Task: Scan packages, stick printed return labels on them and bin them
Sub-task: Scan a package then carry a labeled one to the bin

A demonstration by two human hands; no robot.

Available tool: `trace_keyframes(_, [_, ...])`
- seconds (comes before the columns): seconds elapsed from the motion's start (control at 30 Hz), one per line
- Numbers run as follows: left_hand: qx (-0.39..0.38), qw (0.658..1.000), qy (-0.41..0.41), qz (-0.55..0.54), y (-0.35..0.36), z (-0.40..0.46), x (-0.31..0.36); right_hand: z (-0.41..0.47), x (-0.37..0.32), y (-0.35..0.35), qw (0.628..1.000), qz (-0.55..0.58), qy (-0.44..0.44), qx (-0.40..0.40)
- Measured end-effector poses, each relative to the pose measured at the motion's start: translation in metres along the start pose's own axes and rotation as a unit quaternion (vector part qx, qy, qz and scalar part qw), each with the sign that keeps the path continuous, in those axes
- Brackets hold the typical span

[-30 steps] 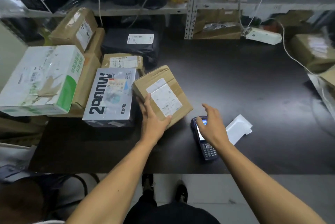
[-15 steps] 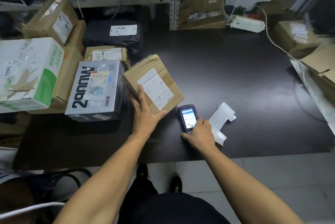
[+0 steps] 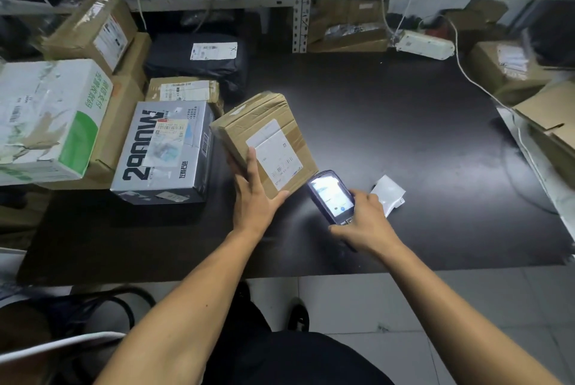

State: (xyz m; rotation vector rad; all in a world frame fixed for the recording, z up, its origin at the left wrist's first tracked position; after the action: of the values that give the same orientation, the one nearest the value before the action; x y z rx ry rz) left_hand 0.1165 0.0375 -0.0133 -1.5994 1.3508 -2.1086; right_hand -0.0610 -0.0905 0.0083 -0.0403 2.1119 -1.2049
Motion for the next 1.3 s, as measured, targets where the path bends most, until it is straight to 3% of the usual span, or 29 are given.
trace_keyframes(0.13, [-0.002,1.000,0.008,0.019,0.001,-0.001,0.001,-0.009,-0.016,-0.008,0.997,-0.032,-0.057,-0.050])
trace_keyframes(0.6, [0.013,1.000,0.018,0.022,0.003,-0.004,0.001,-0.026,-0.026,-0.021,0.996,-0.050,-0.079,-0.004])
trace_keyframes(1.3, [0.022,0.999,0.023,0.031,0.005,-0.005,-0.001,-0.033,-0.024,-0.035,0.994,-0.081,-0.067,-0.010])
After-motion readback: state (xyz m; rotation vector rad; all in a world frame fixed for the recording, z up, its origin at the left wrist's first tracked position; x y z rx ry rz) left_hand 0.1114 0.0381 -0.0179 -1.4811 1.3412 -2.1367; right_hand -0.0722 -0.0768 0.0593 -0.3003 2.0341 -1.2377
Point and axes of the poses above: each hand's wrist, its own z-axis towards the middle knuckle, its own y-axis out of the palm, x = y × z, the point moved 2 cm from there along z, towards the middle knuckle, and after that the axes turned 4 degrees about x, right-handed, at the moved point
